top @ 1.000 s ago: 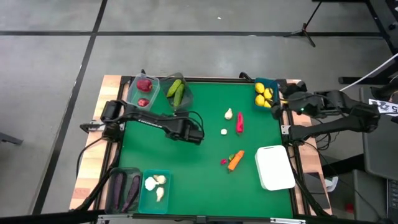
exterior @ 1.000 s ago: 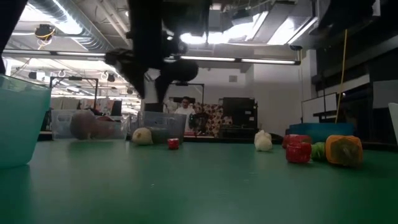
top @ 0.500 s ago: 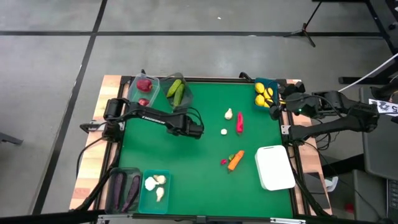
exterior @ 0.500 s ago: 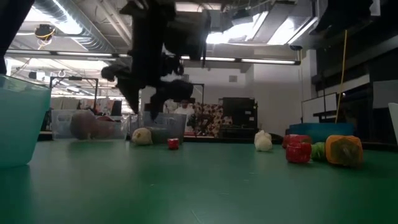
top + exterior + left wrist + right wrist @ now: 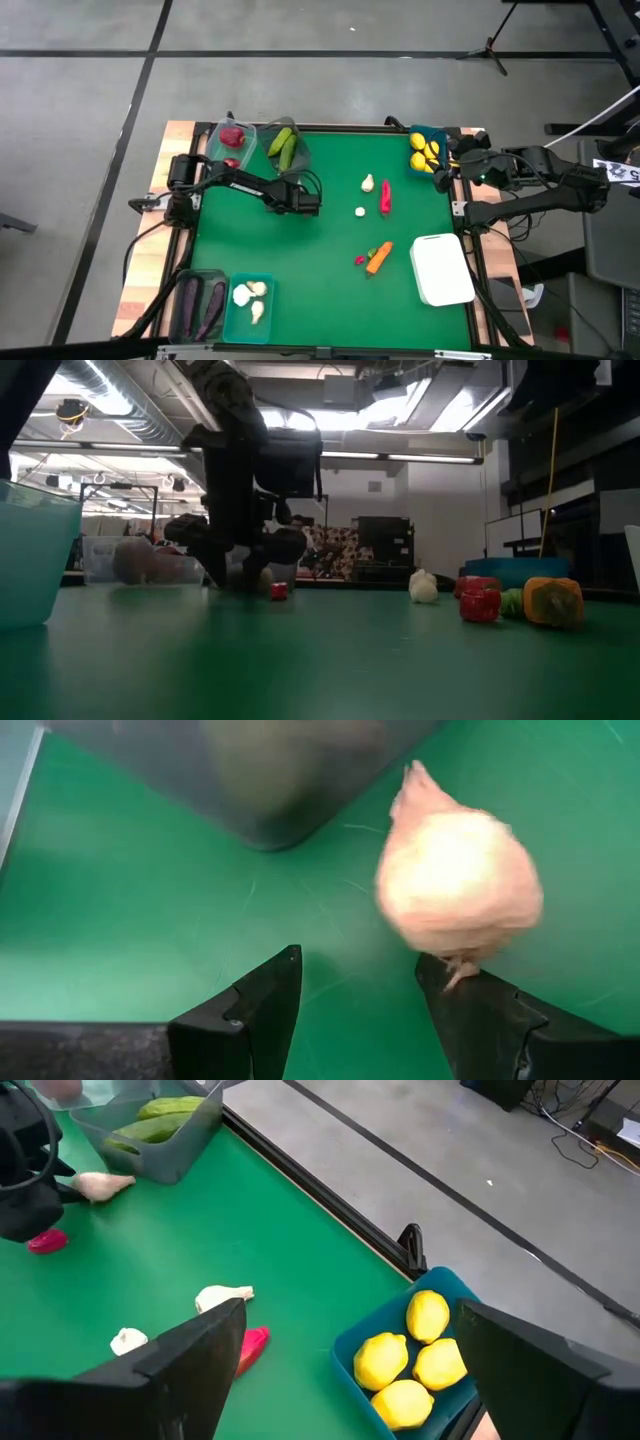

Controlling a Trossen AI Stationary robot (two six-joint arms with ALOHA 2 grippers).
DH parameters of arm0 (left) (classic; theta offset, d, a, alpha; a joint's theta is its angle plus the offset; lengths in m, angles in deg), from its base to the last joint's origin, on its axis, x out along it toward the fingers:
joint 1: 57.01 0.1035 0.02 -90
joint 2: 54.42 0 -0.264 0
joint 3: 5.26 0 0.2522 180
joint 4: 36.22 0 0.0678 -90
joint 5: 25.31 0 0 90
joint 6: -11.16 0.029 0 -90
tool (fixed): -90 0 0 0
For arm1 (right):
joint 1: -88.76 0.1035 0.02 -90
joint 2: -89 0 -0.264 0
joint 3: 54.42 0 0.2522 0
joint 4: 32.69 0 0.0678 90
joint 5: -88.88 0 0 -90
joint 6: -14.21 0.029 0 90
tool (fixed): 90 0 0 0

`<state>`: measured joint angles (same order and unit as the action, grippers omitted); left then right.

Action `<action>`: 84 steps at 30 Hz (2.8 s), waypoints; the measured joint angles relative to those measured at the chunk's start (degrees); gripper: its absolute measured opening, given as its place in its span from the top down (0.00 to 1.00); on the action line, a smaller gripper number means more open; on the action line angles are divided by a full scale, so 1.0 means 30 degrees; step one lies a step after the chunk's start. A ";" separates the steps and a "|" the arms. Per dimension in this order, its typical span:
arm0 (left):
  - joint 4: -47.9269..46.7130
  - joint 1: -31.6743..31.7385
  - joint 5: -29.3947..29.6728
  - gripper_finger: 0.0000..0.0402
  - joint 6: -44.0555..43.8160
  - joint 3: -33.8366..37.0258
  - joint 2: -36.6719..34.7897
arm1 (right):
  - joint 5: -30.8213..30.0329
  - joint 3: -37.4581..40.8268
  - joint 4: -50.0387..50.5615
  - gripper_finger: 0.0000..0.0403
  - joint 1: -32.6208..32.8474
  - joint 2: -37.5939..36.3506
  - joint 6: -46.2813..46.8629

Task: Sort produce into baskets
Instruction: Put the garlic into the green bin

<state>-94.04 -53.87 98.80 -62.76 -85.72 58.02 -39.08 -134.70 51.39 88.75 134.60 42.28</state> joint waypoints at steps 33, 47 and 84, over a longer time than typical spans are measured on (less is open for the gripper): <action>-0.2072 -0.6820 0.5713 0.49 0.3097 -0.2085 -0.8685 | 0.5029 0.9507 -2.7306 0.13 -0.0503 0.8394 -0.5034; 0.2002 -0.3844 0.6233 0.93 0.1083 0.0607 -0.4276 | 0.2673 0.6607 -1.9129 0.13 -0.0497 0.5888 -0.5413; 0.3345 -0.0780 0.2282 1.00 0.1336 0.1195 -0.1909 | 0.3027 0.6623 -1.6425 0.13 -0.0488 0.3789 -0.4881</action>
<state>-84.00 -56.21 105.64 -58.76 -82.14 52.30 -30.00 -114.84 2.12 87.28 145.97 27.64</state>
